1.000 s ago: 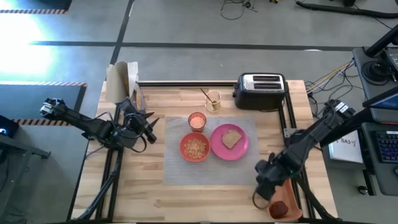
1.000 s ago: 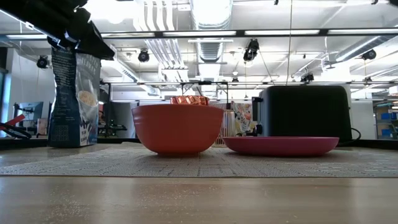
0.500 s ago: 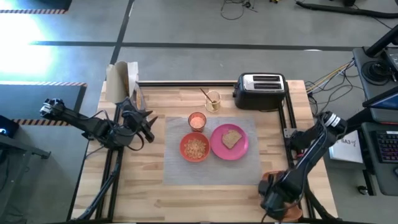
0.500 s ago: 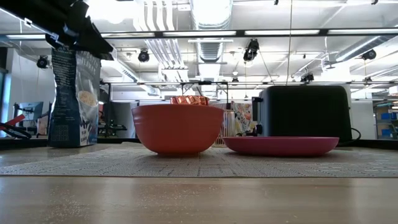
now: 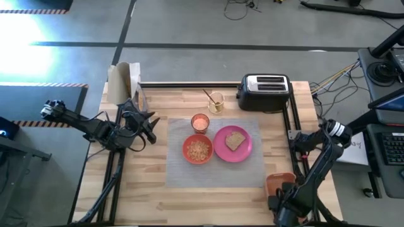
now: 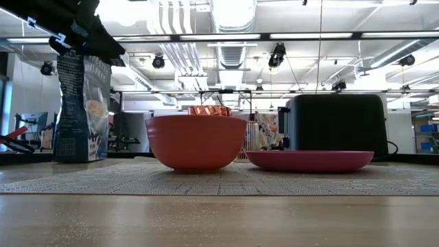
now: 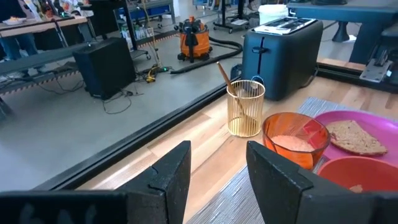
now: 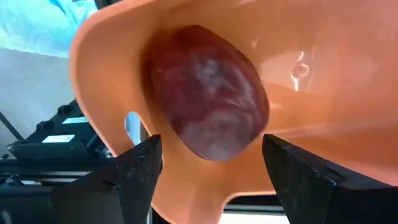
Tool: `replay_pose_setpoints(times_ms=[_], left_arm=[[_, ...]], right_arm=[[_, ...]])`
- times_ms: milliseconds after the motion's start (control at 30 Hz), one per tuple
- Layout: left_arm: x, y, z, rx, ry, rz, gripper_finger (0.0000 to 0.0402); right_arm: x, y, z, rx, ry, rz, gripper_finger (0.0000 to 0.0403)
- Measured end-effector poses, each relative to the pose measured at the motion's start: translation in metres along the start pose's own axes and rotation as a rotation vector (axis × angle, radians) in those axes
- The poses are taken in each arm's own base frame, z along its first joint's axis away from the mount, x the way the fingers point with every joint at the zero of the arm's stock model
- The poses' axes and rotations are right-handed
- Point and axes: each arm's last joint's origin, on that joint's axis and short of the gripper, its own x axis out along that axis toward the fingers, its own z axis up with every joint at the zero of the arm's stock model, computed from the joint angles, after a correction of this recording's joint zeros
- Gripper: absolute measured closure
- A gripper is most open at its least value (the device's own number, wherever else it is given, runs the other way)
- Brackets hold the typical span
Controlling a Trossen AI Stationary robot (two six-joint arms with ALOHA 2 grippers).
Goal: Arrange a breakfast setting
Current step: Put the red apple on the gray tablemat to the top right of the orange bowl
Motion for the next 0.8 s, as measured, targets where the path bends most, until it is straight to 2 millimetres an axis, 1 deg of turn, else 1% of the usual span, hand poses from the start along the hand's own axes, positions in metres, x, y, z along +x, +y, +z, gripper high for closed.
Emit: replay_pose_setpoints(times_ms=[133,400,800], left_arm=[[0.0,0.0,0.0,-0.001,0.0,-0.001,0.0263],[0.0,0.0,0.0,-0.004,-0.002,-0.001,0.0263],[0.0,0.0,0.0,0.002,-0.001,-0.001,0.0263]], right_arm=[[0.007,0.003,-0.002,-0.025,-0.015,-0.021,0.0141],[0.016,0.002,0.003,-0.072,-0.072,-0.076,0.0144],[0.015,0.002,0.005,-0.119,-0.112,-0.092,0.0144]])
